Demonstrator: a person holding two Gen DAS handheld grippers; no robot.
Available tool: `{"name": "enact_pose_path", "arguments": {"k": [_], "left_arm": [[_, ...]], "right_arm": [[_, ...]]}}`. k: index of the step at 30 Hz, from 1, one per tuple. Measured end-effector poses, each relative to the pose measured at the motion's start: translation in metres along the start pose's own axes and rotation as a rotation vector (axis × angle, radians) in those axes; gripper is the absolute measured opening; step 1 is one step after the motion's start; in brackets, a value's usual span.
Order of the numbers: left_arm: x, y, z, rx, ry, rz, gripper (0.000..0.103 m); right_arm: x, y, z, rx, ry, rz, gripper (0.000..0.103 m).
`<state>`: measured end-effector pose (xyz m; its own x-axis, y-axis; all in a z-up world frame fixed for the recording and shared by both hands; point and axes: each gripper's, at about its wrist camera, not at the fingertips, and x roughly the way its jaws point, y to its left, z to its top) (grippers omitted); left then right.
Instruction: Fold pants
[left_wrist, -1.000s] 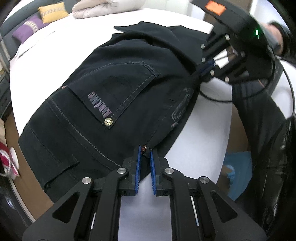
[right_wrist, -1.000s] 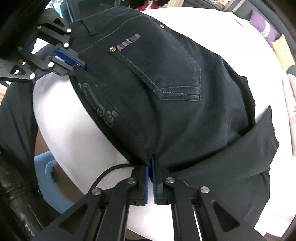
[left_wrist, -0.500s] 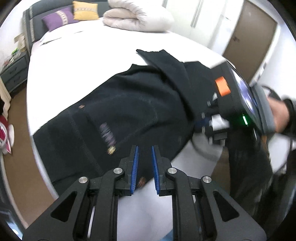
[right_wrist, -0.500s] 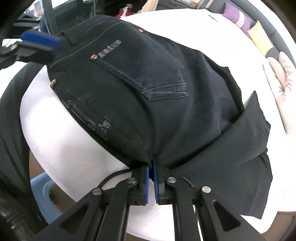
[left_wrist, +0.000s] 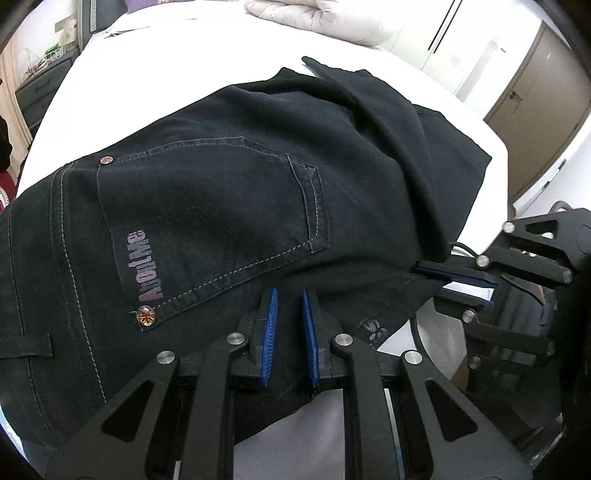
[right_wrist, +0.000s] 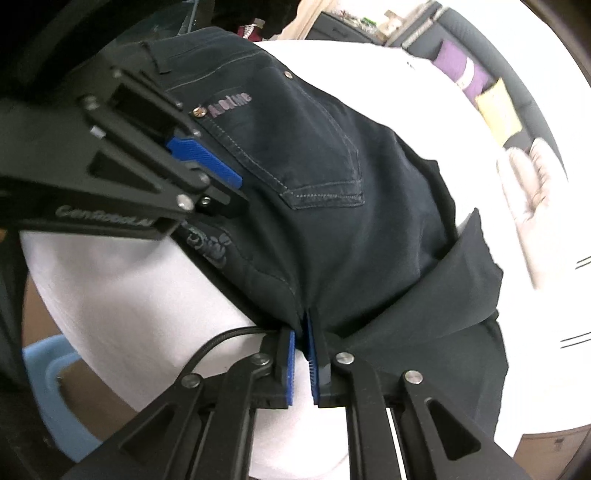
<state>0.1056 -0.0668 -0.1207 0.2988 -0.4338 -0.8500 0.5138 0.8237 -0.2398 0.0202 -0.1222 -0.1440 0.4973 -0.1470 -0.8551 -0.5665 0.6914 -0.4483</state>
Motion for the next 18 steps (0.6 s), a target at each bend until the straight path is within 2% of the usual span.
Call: {"name": "enact_pose_path", "arguments": {"k": [1, 2, 3, 5, 7, 9, 11, 12, 14, 18], "left_arm": [[0.000, 0.000, 0.002, -0.005, -0.001, 0.000, 0.014], [0.001, 0.000, 0.001, -0.011, -0.004, -0.002, 0.014], [0.000, 0.003, -0.005, -0.019, -0.009, -0.007, 0.014], [0.000, 0.009, -0.014, -0.036, -0.018, -0.017, 0.014], [0.001, 0.010, -0.016, -0.048, -0.025, -0.023, 0.014], [0.003, 0.012, -0.020, -0.057, -0.030, -0.026, 0.014], [0.005, 0.013, -0.019, -0.061, -0.027, -0.029, 0.014], [0.006, 0.016, -0.021, -0.061, -0.026, -0.030, 0.014], [0.004, 0.021, -0.025, -0.059, -0.025, -0.032, 0.014], [0.003, 0.024, -0.024, -0.063, -0.021, -0.035, 0.014]], "right_arm": [[-0.004, 0.000, -0.002, 0.002, -0.004, 0.002, 0.013], [-0.007, -0.003, -0.005, 0.012, 0.001, 0.025, 0.023], [-0.009, -0.008, -0.013, 0.031, 0.000, 0.048, 0.046], [-0.025, -0.027, -0.024, 0.111, -0.038, 0.097, 0.067], [-0.040, -0.056, -0.033, 0.254, -0.087, 0.165, 0.066], [-0.040, -0.118, -0.039, 0.504, -0.118, 0.271, 0.066], [-0.032, -0.167, -0.044, 0.698, -0.129, 0.317, 0.066], [-0.023, -0.195, -0.045, 0.789, -0.131, 0.309, 0.064], [0.001, -0.241, -0.038, 0.888, -0.130, 0.266, 0.064], [0.049, -0.282, -0.003, 0.977, -0.050, 0.226, 0.064]]}}
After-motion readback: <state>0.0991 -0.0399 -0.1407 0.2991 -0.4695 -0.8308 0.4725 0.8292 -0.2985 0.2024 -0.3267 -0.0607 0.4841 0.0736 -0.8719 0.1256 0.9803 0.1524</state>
